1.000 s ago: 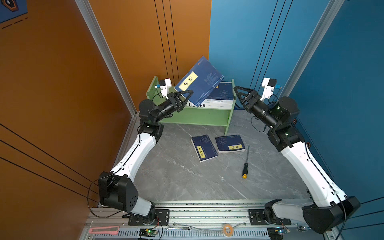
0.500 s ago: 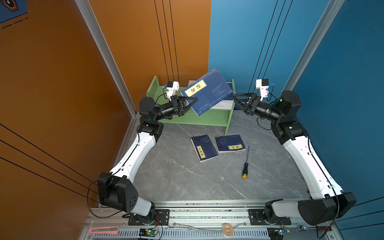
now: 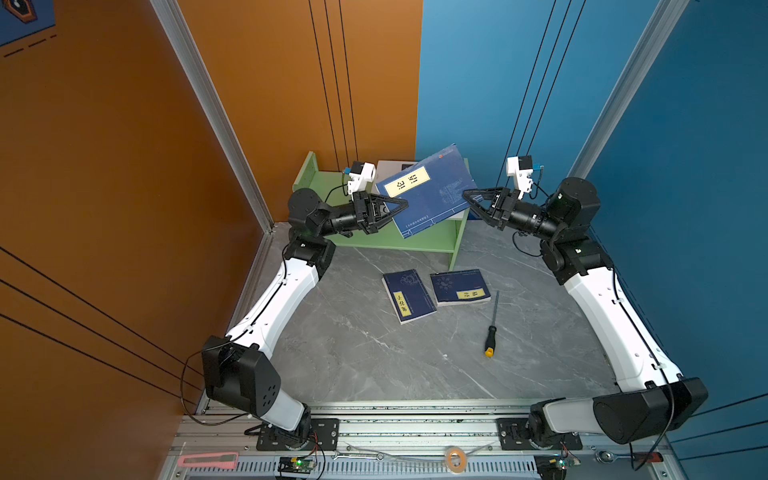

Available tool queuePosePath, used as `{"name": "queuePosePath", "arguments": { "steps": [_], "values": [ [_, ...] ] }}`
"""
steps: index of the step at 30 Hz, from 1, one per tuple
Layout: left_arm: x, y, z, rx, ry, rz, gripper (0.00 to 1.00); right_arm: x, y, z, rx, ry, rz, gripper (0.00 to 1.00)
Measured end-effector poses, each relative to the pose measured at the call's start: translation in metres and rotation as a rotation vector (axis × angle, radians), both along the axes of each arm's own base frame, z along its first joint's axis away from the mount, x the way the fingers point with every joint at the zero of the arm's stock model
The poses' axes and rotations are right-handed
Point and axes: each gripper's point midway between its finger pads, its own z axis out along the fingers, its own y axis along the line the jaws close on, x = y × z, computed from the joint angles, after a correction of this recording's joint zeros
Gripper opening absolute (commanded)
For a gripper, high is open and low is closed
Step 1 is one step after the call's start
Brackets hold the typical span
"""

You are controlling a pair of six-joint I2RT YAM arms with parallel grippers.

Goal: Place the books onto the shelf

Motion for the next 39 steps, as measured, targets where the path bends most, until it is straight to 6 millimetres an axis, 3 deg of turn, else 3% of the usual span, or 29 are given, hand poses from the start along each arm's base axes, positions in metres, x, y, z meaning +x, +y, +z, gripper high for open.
{"name": "queuePosePath", "arguments": {
  "steps": [2,5,6,8,11,16,20,31,34,39],
  "values": [
    [0.002,-0.001,0.002,-0.002,-0.007,0.000,0.13,0.000,-0.001,0.003,0.012,-0.003,-0.003,0.19],
    [0.009,0.000,0.004,-0.014,-0.019,0.037,0.26,0.003,-0.001,0.003,0.030,-0.003,-0.014,0.13],
    [0.014,0.001,0.005,-0.024,-0.025,0.063,0.28,0.006,-0.002,0.000,0.040,0.007,-0.021,0.13],
    [0.023,0.003,0.007,-0.039,-0.032,0.121,0.41,0.012,-0.003,-0.007,0.060,0.031,-0.045,0.13],
    [0.042,0.009,0.006,-0.057,-0.027,0.228,0.49,0.022,-0.007,-0.017,0.093,0.063,-0.090,0.10],
    [0.069,0.027,-0.017,-0.052,0.017,0.431,0.64,0.032,-0.017,-0.025,0.155,0.075,-0.188,0.10],
    [0.071,0.031,-0.021,-0.029,0.015,0.496,0.68,0.034,-0.027,-0.020,0.189,0.049,-0.274,0.10],
    [0.054,0.000,-0.021,-0.012,-0.001,0.432,0.63,0.031,-0.027,0.005,0.263,-0.029,-0.335,0.10],
    [0.056,-0.006,-0.021,-0.011,0.001,0.421,0.54,0.033,-0.026,0.007,0.277,-0.041,-0.342,0.10],
    [0.058,-0.010,-0.016,-0.016,-0.005,0.416,0.28,0.039,-0.020,0.002,0.285,-0.030,-0.342,0.10]
  ]
}}
